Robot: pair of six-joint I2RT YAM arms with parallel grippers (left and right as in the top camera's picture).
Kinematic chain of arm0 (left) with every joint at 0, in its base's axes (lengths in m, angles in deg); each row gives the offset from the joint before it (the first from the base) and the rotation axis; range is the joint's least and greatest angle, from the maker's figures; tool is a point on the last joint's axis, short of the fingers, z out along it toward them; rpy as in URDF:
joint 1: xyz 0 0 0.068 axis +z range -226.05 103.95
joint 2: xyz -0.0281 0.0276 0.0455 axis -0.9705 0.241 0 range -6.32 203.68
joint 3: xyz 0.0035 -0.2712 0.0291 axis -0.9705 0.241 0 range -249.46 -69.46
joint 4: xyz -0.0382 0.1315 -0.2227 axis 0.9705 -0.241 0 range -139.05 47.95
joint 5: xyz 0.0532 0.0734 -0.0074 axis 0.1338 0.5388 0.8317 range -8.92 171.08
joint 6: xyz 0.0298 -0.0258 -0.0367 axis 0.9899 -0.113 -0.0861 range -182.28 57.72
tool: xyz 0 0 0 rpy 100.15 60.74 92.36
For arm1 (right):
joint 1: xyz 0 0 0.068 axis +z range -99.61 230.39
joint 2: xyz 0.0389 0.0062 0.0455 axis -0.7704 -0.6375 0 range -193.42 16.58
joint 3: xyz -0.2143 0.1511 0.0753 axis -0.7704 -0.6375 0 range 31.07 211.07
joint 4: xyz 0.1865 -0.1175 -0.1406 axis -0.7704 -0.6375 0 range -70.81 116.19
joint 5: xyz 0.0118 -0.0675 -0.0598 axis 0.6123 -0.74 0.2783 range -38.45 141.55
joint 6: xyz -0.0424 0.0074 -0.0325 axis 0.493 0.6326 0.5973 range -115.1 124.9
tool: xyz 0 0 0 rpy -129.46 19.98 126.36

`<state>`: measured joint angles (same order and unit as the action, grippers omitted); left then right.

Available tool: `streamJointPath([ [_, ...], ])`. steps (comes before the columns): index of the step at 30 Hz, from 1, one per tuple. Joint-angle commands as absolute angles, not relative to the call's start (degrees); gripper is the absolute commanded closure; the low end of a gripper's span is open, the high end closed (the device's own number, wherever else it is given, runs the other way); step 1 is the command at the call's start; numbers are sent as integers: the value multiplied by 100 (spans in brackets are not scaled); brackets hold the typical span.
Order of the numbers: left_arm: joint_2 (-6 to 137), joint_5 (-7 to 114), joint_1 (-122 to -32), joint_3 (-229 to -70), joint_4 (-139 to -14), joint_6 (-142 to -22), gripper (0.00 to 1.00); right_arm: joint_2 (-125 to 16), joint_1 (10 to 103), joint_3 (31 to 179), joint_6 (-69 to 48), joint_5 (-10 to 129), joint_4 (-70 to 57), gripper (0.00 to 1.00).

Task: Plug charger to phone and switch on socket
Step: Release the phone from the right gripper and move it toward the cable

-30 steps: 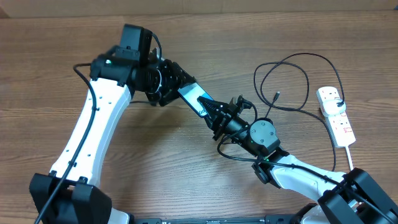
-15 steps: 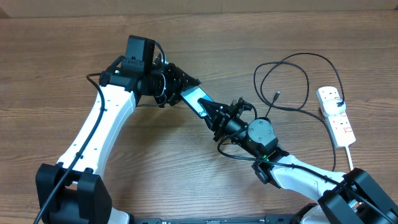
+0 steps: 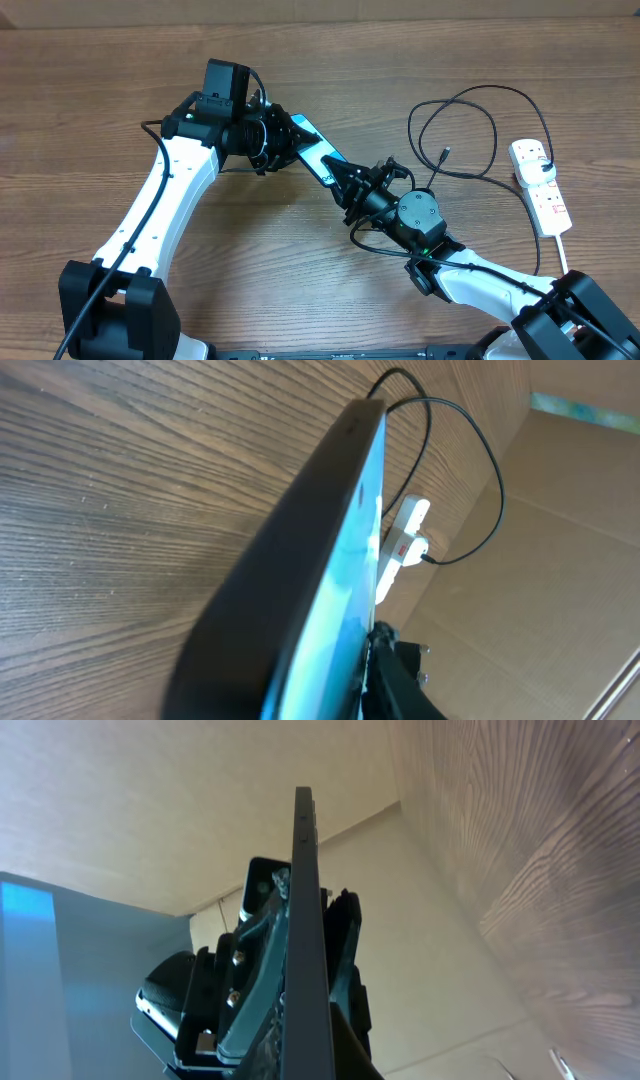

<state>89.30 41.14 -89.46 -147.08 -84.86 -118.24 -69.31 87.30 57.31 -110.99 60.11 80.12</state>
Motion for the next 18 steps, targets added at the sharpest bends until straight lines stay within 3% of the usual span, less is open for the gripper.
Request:
streamJointPath([
  [1, 8921, 3904, -8924, -14717, -8466, -11979, 85, -6878, 8763, 5816, -11897, 5860, 7833, 96],
  [7, 8921, 3908, -8924, -14717, -8469, -12218, 93, -6878, 8763, 5816, -11897, 5759, 7796, 96],
  [9, 8921, 3908, -8924, -14717, -8466, -12279, 96, -6878, 8763, 5816, -11897, 5755, 7792, 91],
  [10, 8921, 3908, -8924, -14717, -8466, -12288, 96, -6878, 8763, 5816, -11897, 5757, 7787, 84],
  [13, 8921, 3928, -8920, -14717, -8464, -12379, 96, -6878, 8763, 5816, -11895, 5764, 7785, 51],
  [16, 8921, 4046, -8889, -14717, -8456, -12425, 96, -6878, 8763, 5816, -11891, 5827, 7658, 32],
  [18, 8921, 4483, -8765, -14717, -8464, -12373, 96, -6878, 8763, 5816, -11547, 5910, 7269, 13],
])
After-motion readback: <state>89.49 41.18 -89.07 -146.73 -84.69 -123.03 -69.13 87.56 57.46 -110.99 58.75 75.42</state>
